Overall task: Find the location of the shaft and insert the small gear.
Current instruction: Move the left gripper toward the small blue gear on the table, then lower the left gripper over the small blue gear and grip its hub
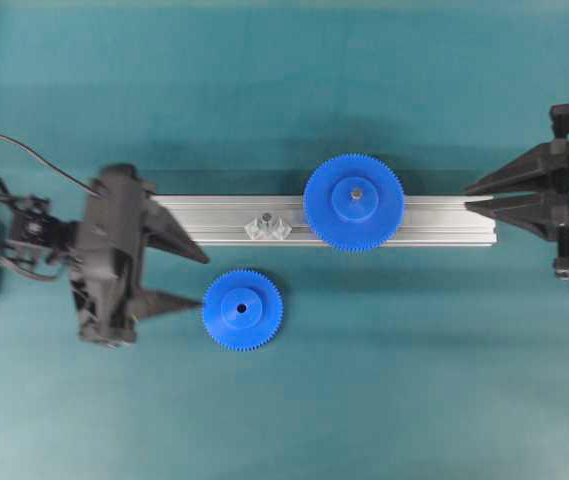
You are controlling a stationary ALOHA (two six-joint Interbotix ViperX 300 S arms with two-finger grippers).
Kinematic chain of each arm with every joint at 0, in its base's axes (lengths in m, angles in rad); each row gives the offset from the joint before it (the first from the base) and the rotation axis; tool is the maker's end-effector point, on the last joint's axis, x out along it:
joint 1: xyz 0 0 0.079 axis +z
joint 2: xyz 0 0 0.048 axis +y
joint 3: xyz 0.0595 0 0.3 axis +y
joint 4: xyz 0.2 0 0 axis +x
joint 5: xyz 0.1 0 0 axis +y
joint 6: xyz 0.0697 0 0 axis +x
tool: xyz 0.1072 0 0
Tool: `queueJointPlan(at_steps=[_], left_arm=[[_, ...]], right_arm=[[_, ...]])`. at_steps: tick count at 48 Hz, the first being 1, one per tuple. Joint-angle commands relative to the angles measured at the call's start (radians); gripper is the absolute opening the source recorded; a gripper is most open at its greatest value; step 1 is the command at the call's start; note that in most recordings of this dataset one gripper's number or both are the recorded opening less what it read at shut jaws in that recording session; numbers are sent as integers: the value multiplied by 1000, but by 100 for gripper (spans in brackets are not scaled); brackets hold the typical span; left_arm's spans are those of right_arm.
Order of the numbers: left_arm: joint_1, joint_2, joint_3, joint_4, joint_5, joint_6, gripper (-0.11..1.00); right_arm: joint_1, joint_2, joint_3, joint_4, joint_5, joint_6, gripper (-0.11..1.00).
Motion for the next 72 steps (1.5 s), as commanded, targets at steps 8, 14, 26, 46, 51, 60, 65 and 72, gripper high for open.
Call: queueJointPlan(at_steps=[8,14,26,46,51,60,65,72], left_arm=[[-15,95,-91,3,63,0,85],[-15,144,-106,2,84,3,84],[-15,238,-135,2,94,5,85],[-17,385,-267,3,324,5,92],[-15,420,-291,3,354,2,92],[-17,456,-322,3,377,2,92],[-12,459,-325,6,379,3,92],[-5,460,-325,6,379,5,92]], right_arm=[[-3,43,-31,0,-5,2,30],[-3,44,-29,0,-5,2,30],[-3,44,-26,0,34,3,30],[-3,46,-18,0,54,3,30],[-3,44,-15,0,54,5,30],[-3,44,-14,0,54,5,29],[-3,44,-14,0,54,5,30],[-3,44,-11,0,54,5,29]])
